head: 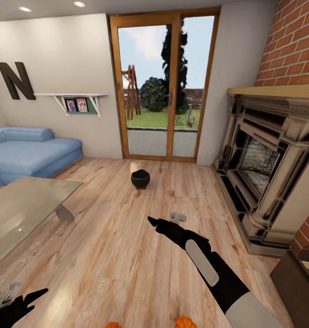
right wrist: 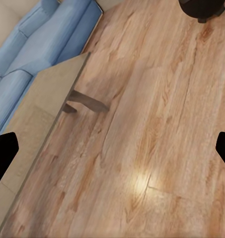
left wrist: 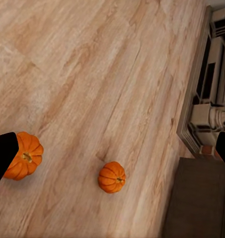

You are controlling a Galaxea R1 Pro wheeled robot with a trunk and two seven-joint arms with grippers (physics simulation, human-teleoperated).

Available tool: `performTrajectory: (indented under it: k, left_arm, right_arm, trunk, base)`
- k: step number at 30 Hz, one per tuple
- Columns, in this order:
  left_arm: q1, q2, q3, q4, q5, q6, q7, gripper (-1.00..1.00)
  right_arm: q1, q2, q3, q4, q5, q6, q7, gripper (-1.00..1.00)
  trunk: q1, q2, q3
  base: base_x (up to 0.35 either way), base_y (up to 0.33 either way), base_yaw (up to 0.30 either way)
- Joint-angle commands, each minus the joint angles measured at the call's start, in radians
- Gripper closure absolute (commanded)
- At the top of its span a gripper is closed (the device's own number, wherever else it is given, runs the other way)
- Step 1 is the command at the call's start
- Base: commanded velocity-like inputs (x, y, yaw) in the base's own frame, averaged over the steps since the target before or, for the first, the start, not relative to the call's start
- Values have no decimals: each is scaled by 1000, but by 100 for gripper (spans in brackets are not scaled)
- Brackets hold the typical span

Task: Place each of the two pumpkins and all three candles from the living room inside a cabinet in the living room (use any cabinet), then make sure every cabinet is closed, and position the cauldron so it is next to a table in the living room.

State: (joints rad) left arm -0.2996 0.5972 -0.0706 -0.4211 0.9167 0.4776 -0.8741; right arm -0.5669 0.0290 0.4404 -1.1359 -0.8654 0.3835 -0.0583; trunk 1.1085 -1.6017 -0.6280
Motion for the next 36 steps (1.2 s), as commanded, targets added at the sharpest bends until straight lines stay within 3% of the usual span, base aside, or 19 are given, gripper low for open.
performTrajectory:
  k: [1,9,13,18,22,24,25,27,29,31,34,36]
  left_arm:
    - [-1,-4,-8,1,10,2,0,-100]
    - [0,-17,-17,4,4,-33,4,-100]
    - [0,-17,-18,29,-30,-50,1,-100]
    - [-1,-19,-16,37,-36,-47,-1,-100]
    - [-1,-49,-19,38,-37,-45,-4,-100]
    - [0,-48,-20,39,-37,-46,-12,-100]
    - [1,-40,-21,40,-42,-47,-54,-100]
    - [2,-20,-22,44,-60,-48,-113,-100]
    - [3,15,-20,66,-121,-48,-178,-100]
    - [2,34,-14,80,-173,-48,-206,-100]
    - [0,42,-11,86,-204,-51,-214,-100]
    - [-2,33,-11,75,-215,-55,-205,-100]
  right_arm:
    - [-1,0,1,-3,-9,3,-6,-100]
    - [-1,-1,-1,-10,-10,4,-5,-100]
    - [-1,-1,-15,-11,-10,20,-4,-100]
    - [-1,-2,-19,-11,-10,28,-3,-100]
    - [-1,-3,-20,-11,-9,30,-2,-100]
    - [-1,-7,-20,-11,-10,30,-2,-100]
    - [-1,-12,-20,-11,-10,31,-1,-100]
    - [-1,-16,-20,-11,-11,31,0,-100]
    - [-1,-19,-20,-11,-11,31,1,-100]
    - [-1,-22,-20,-11,-11,31,1,-100]
    - [-1,-23,-21,-11,-11,31,1,-100]
    - [-1,-24,-21,-10,-11,31,2,-100]
  trunk:
    - [4,-8,-4]
    - [35,-64,-29]
    - [50,-92,-42]
    - [69,-127,-57]
    - [84,-155,-70]
    - [92,-169,-76]
    - [96,-176,-79]
    - [104,-190,-86]
    - [111,-204,-92]
    - [119,-218,-98]
    - [130,-239,-108]
    - [138,-253,-114]
  base:
    - [0,0,0]
    - [0,0,0]
    - [0,0,0]
    - [0,0,0]
    - [0,0,0]
    - [0,0,0]
    - [0,0,0]
    - [0,0,0]
    - [0,0,0]
    - [0,0,0]
    - [0,0,0]
    - [0,0,0]
